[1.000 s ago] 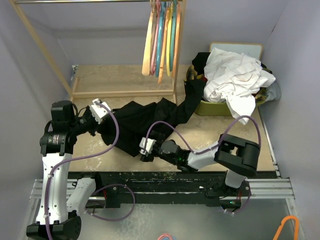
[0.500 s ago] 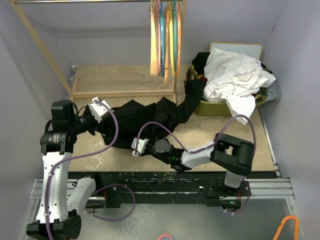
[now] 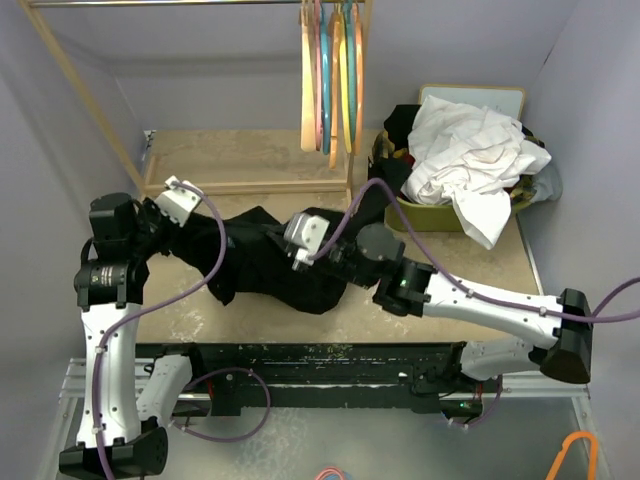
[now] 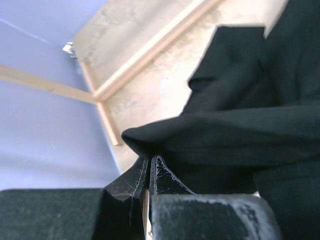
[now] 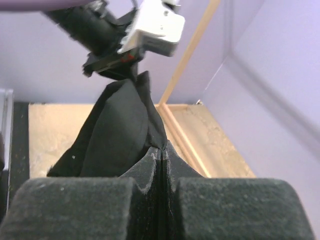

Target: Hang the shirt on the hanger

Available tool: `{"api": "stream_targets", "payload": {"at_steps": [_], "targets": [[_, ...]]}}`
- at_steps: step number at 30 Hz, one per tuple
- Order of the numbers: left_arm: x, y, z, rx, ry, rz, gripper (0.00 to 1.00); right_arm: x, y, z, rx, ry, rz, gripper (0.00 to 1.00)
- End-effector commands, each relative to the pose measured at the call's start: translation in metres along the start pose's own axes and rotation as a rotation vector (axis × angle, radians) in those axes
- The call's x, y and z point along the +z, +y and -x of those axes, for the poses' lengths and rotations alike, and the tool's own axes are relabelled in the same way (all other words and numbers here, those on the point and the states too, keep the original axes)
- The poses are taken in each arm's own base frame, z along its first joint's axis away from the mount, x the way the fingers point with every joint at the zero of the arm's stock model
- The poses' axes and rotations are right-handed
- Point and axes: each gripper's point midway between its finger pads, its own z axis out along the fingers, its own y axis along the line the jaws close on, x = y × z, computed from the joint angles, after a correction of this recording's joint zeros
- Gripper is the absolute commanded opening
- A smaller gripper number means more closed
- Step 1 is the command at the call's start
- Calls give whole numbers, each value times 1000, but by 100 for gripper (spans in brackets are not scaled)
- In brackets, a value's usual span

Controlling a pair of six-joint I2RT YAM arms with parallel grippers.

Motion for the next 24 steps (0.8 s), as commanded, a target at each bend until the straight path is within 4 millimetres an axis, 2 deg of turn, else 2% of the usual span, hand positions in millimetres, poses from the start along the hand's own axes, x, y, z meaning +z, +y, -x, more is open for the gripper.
{"api": "stream_targets", "payload": {"at_steps": [1,3,4,6,8,9,11,13,16,19,21,24], "targets": [[-49,84,50,-6,-92,380,0,-4,-59,68,43,-119,-64,0],[-73,113,65,-2,-112,514,0,1,-85,92,54,-170,-119,0],[-87,125,73,1,-123,578,0,4,-97,111,61,-199,-140,0],[-112,144,87,10,-137,674,0,16,-98,125,92,-204,-113,0],[-121,148,94,34,-131,676,0,26,-95,125,157,-197,-89,0],[-118,145,93,39,-119,646,0,28,-91,117,191,-188,-73,0],[-97,129,81,27,-79,538,0,31,-88,83,271,-148,-56,0],[-56,104,52,-34,-13,392,0,30,-87,29,374,-88,-65,0],[15,52,10,-144,35,130,0,21,-78,-53,502,3,-87,0],[66,-3,-14,-252,41,-149,0,13,-52,-121,577,115,-84,0],[88,-32,-25,-328,70,-313,0,14,-36,-154,617,184,-66,0],[117,-49,-46,-394,167,-423,0,20,-20,-186,656,238,-38,0]]}}
